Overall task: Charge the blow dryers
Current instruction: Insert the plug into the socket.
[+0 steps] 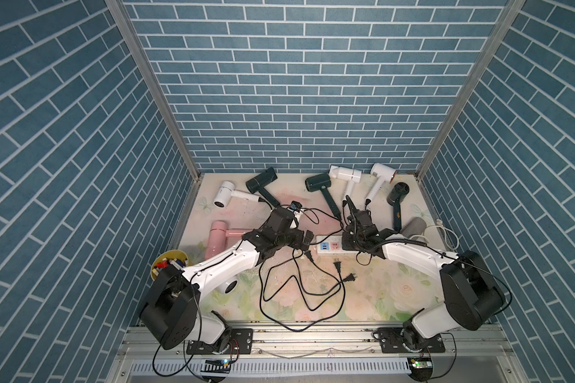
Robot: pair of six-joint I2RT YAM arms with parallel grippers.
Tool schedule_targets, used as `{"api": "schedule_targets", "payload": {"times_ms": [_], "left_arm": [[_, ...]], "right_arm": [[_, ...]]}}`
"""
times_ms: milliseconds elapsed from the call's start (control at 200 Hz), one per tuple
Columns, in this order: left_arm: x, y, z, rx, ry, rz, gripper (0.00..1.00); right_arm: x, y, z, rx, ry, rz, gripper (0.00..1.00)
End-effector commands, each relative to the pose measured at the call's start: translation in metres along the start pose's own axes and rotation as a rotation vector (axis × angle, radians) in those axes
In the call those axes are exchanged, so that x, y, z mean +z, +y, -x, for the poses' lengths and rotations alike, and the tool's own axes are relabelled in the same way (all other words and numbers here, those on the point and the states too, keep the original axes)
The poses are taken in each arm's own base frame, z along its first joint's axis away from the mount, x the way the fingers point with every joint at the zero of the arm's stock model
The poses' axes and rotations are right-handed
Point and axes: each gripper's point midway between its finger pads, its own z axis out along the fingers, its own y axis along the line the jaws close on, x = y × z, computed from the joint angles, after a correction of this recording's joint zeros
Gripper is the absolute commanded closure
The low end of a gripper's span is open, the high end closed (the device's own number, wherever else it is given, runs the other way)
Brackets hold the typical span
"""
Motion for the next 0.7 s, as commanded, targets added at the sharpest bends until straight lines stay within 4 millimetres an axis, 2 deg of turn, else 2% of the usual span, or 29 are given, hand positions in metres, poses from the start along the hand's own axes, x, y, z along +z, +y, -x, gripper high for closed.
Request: {"api": "schedule_targets", "payload": {"times_ms": [0,245,410,560,695], "left_arm": [[-0.005,0.002,0.003,0.007,-0.024,0.008,0.00],[-0.008,0.005,0.004,0.005,-0.035,0.022,0.00],[-0.010,0.005,0.005,0.005,-0.039,0.023,0.00],[-0.016,0.010,0.007,-0.002,-0.061,0.052,0.00],[-0.029,0.024,0.011,-0.019,-0.110,0.125,0.01]], "right_arm": [[0.009,-0.028,-0.074,-0.013,0.273,-0.112,1.00],[0.025,-0.042,-0.101,-0.018,0.403,-0.184,1.00],[0.034,-0.043,-0.108,-0.013,0.428,-0.190,1.00],[0.035,-0.047,-0.105,-0.010,0.406,-0.213,1.00],[0.035,-0.056,-0.088,-0.028,0.344,-0.279,1.00]]}}
